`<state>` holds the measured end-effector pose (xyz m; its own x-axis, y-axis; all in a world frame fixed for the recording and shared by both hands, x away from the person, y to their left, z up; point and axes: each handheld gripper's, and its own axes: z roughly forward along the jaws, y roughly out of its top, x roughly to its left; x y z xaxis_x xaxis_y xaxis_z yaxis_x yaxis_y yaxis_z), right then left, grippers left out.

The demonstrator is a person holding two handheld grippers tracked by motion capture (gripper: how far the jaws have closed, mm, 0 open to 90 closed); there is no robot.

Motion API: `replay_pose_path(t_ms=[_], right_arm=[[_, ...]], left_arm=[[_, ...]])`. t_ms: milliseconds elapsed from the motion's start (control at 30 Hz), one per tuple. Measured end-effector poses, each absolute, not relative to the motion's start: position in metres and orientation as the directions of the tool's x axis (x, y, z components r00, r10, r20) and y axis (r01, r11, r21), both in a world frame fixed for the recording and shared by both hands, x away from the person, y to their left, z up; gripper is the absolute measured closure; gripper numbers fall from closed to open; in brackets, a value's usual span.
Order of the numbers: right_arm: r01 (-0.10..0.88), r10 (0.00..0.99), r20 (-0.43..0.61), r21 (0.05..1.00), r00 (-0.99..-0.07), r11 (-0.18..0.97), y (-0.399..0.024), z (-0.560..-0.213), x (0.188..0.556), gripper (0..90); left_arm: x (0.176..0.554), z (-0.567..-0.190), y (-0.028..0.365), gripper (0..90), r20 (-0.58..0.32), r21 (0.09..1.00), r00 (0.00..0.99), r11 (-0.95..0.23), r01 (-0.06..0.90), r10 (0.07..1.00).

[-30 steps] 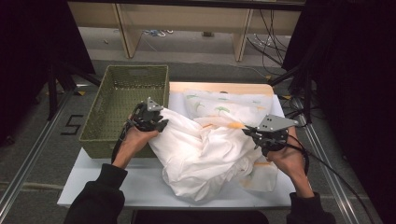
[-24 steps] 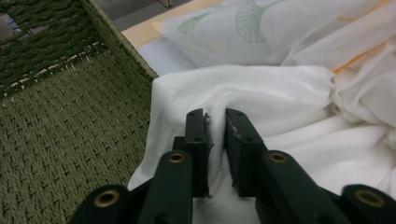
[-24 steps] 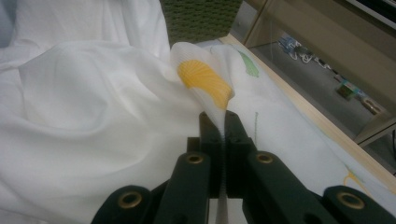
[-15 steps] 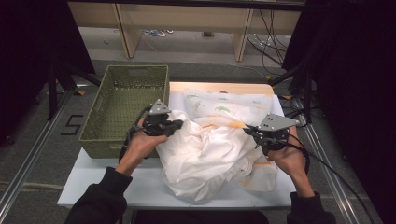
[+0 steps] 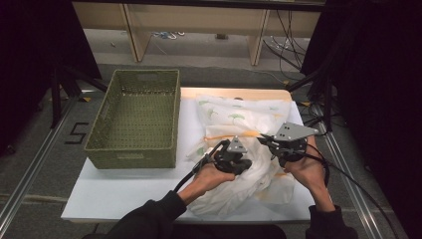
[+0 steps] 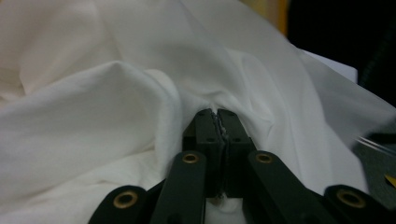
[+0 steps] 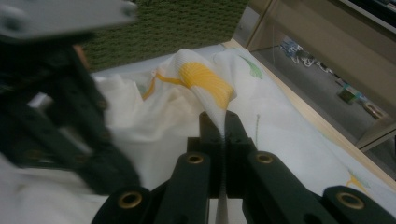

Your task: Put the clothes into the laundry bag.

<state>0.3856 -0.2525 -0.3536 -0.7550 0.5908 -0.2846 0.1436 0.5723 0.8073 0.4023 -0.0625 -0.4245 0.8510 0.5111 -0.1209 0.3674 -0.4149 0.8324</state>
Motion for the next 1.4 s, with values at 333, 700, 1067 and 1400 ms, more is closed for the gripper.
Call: replay_pose_path(t_ms=[333,700,1067,1400], right_arm=[[0.162,0.594,-0.273,0.802,-0.757,0.575,-0.257,-0.357,0.387,89.7],[0.159,0.59,-0.275,0.8,-0.759,0.578,-0.256,-0.357,0.387,89.7],[0.159,0.587,-0.276,0.798,-0.761,0.582,-0.254,-0.359,0.387,89.7],[0.161,0.587,-0.272,0.799,-0.763,0.579,-0.255,-0.358,0.387,89.7]], left_arm=[[0.429,-0.429,-0.056,71.0,-0.143,0.855,0.824,-0.35,0.382,0.549],[0.359,-0.382,0.017,17.7,0.048,0.856,0.81,-0.442,0.268,0.584],[0.351,-0.451,0.013,15.6,-0.045,0.687,0.894,-0.636,0.351,0.445],[0.385,-0.463,-0.038,72.3,-0.038,0.764,0.858,-0.539,0.355,0.512]])
